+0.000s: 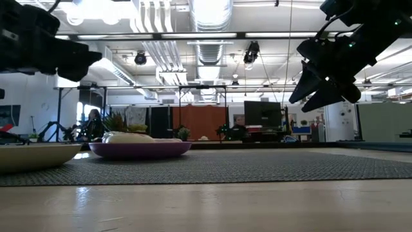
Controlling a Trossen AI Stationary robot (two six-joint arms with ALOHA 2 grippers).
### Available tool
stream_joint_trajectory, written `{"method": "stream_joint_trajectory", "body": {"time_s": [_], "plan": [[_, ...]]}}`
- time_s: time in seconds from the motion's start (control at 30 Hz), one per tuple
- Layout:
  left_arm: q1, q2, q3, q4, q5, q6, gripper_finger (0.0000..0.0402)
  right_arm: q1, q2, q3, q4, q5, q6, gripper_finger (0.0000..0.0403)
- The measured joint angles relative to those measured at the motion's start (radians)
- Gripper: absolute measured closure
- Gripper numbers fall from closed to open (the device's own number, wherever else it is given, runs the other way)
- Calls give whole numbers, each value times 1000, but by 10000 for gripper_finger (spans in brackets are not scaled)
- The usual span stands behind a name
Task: Pick & Place donuts
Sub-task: Return to Home Position
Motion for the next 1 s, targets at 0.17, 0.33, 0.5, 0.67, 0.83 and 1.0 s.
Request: {"method": "stream_joint_trajectory", "body": {"time_s": [0.17, 0.33, 0.5, 0.67, 0.83, 1.0], "plan": [[-33, 0, 0, -14, -44, 111, 252, 0, 0, 0, 0, 0, 0, 155], [-2, 7, 1, -2, -74, 76, 252, 0, 0, 1, -1, 0, 0, 159], [-2, 25, 2, -6, -83, -16, 252, 0, 0, 1, 0, 0, 0, 154], [-2, 31, 2, -8, -83, -50, 252, 0, 0, 1, 0, 0, 0, 149], [-2, 33, 2, -9, -83, -53, 252, 0, 0, 1, 0, 0, 0, 154], [-2, 33, 2, -9, -83, -54, 252, 0, 0, 1, 0, 0, 0, 159]]}}
